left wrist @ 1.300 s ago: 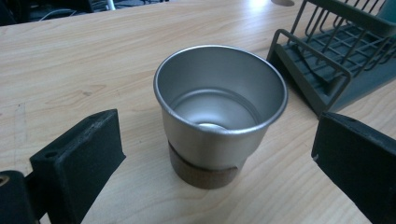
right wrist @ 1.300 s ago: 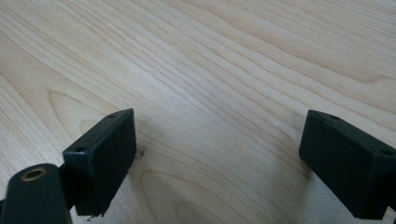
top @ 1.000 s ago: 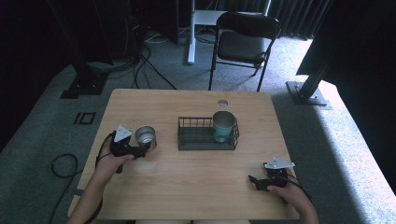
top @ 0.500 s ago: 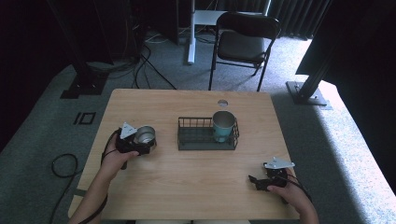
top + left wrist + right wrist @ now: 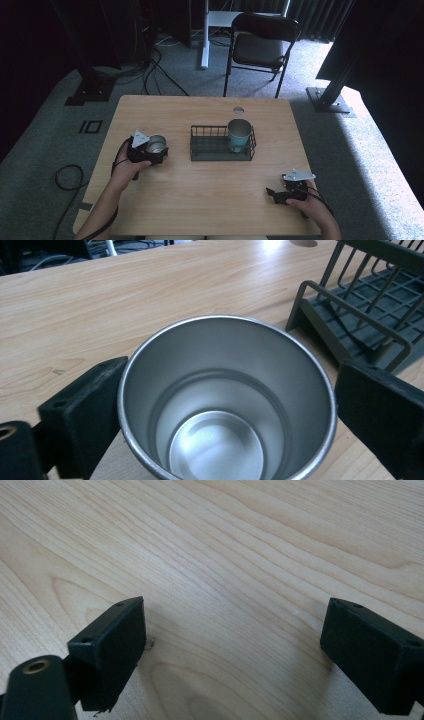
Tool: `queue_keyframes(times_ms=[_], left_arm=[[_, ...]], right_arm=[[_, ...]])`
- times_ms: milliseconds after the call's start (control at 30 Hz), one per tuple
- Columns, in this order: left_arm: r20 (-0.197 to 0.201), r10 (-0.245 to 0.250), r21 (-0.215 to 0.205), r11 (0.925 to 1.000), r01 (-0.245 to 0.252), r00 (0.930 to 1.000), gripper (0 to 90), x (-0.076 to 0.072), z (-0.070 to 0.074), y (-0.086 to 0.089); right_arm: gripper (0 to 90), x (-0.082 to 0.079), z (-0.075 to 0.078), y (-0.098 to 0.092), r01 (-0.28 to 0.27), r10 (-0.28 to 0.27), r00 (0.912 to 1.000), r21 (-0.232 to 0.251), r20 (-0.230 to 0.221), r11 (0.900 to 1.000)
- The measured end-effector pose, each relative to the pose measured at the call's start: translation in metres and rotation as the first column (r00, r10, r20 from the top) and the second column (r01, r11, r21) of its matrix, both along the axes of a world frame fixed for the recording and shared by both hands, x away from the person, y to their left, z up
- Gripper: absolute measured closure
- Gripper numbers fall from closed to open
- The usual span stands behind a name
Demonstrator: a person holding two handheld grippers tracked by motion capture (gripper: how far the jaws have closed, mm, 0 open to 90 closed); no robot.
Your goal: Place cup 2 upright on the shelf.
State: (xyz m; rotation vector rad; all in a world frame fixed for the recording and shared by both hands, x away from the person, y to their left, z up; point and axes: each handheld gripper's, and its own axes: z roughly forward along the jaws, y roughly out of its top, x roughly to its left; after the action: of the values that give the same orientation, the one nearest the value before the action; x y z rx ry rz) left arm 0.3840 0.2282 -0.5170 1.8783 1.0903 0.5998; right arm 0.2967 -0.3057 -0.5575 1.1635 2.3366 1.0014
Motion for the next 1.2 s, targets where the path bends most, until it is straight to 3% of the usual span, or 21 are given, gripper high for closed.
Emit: queue_keyframes(times_ms=[100, 200, 367, 500, 833, 1200], left_arm=[[0.009, 0.005, 0.001, 1.0, -0.005, 1.0, 6.2, 0.0, 0.0, -0.001], [0.02, 0.015, -0.005, 0.9999, -0.014, 0.9997, 13.5, 0.0, 0.0, -0.001], [0.026, 0.009, 0.002, 1.0, -0.009, 0.9996, 13.8, 0.0, 0.001, -0.002], [0.017, -0.01, -0.028, 0.9995, 0.01, 0.9998, 13.9, 0.0, 0.004, -0.001], [0.049, -0.004, -0.015, 0.9999, 0.005, 0.9988, 13.9, -0.001, 0.028, 0.0], [0.102, -0.045, -0.033, 0.9983, 0.049, 0.9938, 13.9, 0.001, 0.062, -0.012]], right_arm=[[10.7, 0.0, 0.0, 0.0, 0.0, 0.0, 1.0, 0.0, 0.0, 1.0], [10.7, 0.0, 0.0, 0.0, 0.001, -0.001, 1.0, 0.001, 0.0, 1.0], [10.7, 0.0, 0.0, 0.0, 0.001, -0.001, 1.0, 0.001, 0.0, 1.0], [10.7, 0.0, 0.0, 0.0, 0.0, 0.0, 1.0, 0.0, 0.0, 1.0], [10.7, 0.0, 0.0, 0.0, 0.001, -0.001, 1.0, 0.0, 0.0, 1.0], [10.7, 0.0, 0.0, 0.0, 0.001, -0.001, 1.0, 0.0, 0.0, 1.0]])
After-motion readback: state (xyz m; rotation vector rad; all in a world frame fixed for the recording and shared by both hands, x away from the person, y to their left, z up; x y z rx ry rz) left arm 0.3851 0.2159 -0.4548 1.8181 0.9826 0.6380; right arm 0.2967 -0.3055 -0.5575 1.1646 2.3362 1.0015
